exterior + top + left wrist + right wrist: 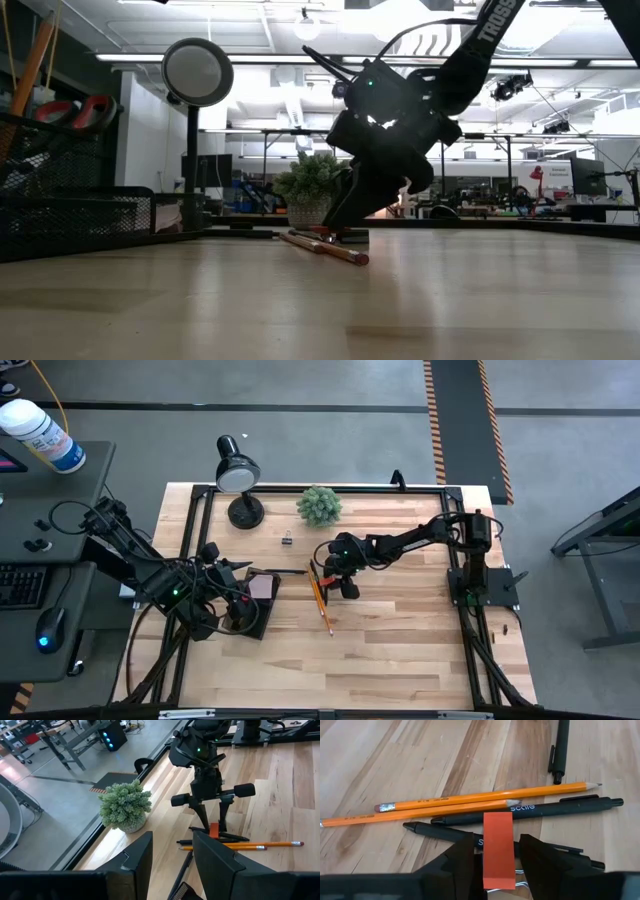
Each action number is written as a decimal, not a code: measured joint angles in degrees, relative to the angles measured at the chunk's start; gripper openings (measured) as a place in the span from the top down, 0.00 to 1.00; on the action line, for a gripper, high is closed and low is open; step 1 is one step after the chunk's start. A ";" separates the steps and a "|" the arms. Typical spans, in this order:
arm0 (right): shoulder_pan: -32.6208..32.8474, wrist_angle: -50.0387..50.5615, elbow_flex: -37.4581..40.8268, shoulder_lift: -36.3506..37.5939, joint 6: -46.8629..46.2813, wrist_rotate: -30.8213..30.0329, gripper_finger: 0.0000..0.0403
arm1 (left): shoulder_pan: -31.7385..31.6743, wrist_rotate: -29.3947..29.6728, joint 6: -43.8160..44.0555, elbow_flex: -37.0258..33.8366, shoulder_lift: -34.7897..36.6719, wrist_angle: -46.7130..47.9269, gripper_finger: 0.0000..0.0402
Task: Pick and place office supplies into organizer
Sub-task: Put the orange eraser into the desk organizer
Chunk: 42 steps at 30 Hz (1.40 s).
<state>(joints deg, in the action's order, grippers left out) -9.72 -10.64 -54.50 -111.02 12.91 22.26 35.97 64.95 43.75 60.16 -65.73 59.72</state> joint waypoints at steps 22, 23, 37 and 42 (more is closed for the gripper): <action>0.02 1.61 -0.08 0.02 0.04 -2.73 0.71 | 0.02 0.00 0.02 0.00 0.00 0.00 0.68; 0.00 1.63 -0.09 0.02 0.04 -2.81 0.73 | 0.01 0.00 0.02 0.00 0.00 0.00 0.68; 0.01 3.61 -2.24 -0.14 0.59 0.24 0.80 | 0.01 -0.02 0.02 0.00 0.00 0.31 0.68; 1.16 7.67 -6.36 -0.15 2.75 0.38 0.80 | 0.00 -0.05 0.02 0.00 0.00 0.61 0.68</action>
<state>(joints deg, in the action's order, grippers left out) -8.55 -2.97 -60.86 -111.18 15.65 22.64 35.97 64.90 43.77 60.16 -65.73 60.33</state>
